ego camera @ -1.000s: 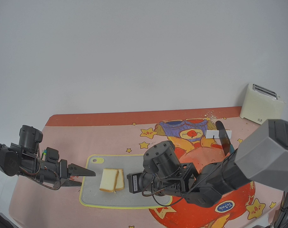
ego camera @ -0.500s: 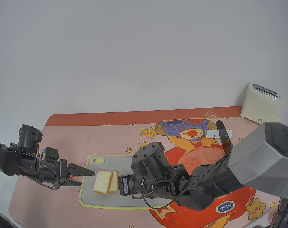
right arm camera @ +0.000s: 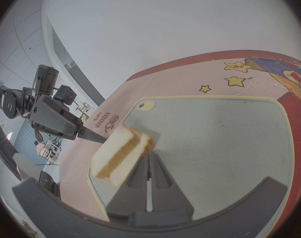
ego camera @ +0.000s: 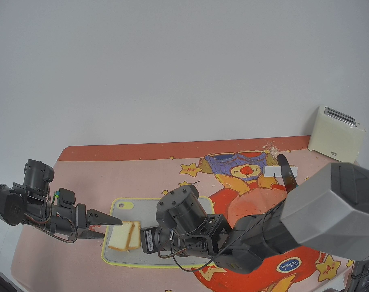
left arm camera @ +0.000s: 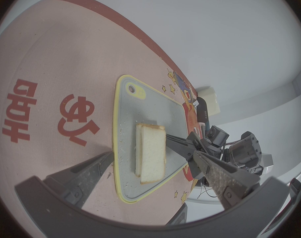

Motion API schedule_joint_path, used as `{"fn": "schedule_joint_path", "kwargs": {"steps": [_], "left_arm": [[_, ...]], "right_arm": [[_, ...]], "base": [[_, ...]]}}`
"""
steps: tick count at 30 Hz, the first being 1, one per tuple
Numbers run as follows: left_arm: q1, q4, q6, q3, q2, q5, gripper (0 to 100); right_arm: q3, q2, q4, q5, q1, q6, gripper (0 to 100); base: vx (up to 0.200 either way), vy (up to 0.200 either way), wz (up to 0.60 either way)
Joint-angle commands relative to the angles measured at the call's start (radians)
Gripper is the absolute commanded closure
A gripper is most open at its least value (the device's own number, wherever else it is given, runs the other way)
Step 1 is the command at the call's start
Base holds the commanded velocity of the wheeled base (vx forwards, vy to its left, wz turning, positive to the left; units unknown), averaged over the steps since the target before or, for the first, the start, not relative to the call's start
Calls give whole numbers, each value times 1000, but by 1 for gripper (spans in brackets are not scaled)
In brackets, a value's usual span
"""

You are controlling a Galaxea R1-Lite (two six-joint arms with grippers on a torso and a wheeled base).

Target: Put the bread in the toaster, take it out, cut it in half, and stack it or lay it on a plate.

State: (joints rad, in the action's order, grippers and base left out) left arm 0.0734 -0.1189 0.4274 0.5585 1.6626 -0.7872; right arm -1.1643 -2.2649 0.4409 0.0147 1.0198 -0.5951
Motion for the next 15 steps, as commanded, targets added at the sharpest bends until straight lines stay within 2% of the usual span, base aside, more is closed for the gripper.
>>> {"fn": "schedule_joint_path", "kwargs": {"steps": [1, 15], "left_arm": [[9, 1, 2, 0, 8, 0, 0], [26, 4, 2, -6, 2, 0, 0]], "right_arm": [[-20, -12, 7, 1, 10, 0, 100], [-86, -19, 10, 2, 45, -15, 100]], "base": [[0, 0, 0], [0, 0, 0]]}}
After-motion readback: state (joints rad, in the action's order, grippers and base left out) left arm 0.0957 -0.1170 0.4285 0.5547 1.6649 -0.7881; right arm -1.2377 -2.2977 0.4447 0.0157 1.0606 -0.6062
